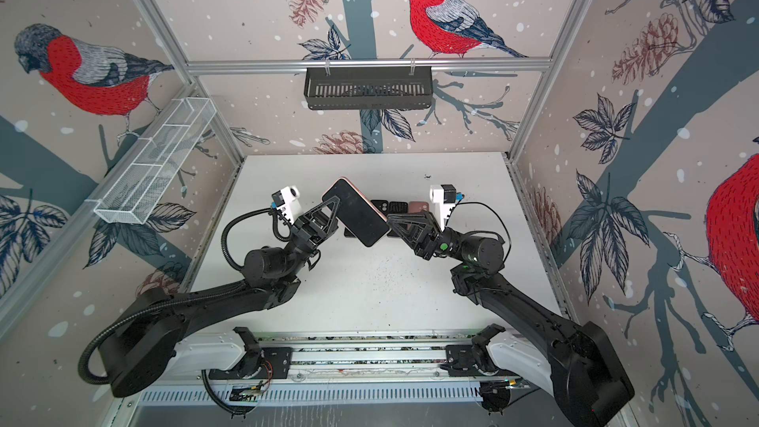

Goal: Take the phone out of the phone case

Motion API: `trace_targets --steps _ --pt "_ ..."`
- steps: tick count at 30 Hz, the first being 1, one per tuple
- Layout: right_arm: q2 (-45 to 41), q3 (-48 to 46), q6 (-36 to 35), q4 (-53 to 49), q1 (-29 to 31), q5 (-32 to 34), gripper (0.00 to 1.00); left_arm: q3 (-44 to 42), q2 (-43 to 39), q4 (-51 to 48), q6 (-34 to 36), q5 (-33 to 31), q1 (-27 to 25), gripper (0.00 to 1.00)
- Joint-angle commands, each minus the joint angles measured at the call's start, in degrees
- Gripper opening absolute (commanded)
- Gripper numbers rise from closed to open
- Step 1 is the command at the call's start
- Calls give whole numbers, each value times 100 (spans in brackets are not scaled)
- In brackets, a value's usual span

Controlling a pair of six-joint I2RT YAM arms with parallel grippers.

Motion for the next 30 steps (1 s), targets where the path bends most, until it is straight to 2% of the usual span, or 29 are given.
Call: trace_targets --steps 1,9,12,21,30 --pt "227 63 523 -8 -39 -253 2 113 55 1136 -229 768 -172 0" --pt "830 -126 2062 1502 -343 308 4 330 25 1133 -131 837 -263 0" --pt "1098 -40 2404 1779 -331 431 4 435 41 1133 -123 898 -265 0" --pt "1293 -34 2836 1829 -355 711 8 568 69 1133 -93 928 -282 0" --pt "1372 -43 3102 1993 -399 800 9 593 66 1138 -75 972 -291 0"
